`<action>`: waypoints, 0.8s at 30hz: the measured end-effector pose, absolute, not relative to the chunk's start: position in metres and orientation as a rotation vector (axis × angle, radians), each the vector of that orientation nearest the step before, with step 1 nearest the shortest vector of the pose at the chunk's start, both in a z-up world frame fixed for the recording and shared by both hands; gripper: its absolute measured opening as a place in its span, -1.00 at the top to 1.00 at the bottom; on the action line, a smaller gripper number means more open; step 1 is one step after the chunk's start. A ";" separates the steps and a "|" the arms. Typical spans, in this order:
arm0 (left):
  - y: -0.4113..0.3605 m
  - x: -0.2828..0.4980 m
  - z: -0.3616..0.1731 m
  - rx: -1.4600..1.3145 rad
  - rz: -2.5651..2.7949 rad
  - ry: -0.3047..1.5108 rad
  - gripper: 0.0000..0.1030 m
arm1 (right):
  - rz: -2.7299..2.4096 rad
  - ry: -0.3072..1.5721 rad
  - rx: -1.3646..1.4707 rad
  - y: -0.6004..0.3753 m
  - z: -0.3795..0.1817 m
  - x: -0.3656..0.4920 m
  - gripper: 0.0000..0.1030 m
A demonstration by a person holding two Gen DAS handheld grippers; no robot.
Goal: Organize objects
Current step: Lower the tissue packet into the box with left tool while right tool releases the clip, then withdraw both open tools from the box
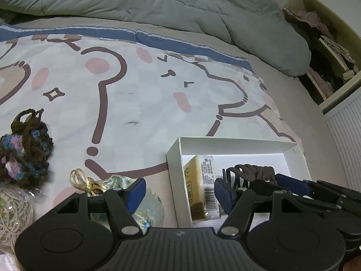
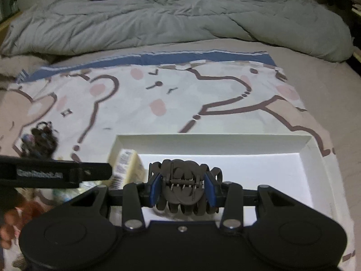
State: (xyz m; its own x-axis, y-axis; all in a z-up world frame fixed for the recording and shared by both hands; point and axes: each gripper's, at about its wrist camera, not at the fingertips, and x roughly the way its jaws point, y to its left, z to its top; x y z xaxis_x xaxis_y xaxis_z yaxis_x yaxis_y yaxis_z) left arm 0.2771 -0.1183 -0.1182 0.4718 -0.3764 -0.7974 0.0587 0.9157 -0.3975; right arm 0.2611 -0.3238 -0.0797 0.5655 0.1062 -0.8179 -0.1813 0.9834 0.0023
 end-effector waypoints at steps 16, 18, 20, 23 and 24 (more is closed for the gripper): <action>-0.126 0.265 -0.105 -0.250 -0.282 1.029 -0.34 | 0.107 0.929 -0.059 -0.340 -0.074 0.251 -0.34; -0.126 0.262 -0.101 -0.243 -0.282 1.022 -0.34 | 0.106 0.923 -0.049 -0.342 -0.070 0.247 -0.34; -0.126 0.258 -0.097 -0.232 -0.283 1.016 -0.34 | 0.111 0.912 -0.038 -0.345 -0.064 0.241 -0.36; -0.126 0.250 -0.092 -0.217 -0.284 1.008 -0.34 | 0.116 0.894 -0.020 -0.349 -0.055 0.232 -0.40; -0.127 0.248 -0.090 -0.214 -0.283 1.009 -0.34 | 0.116 0.888 -0.017 -0.350 -0.052 0.228 -0.40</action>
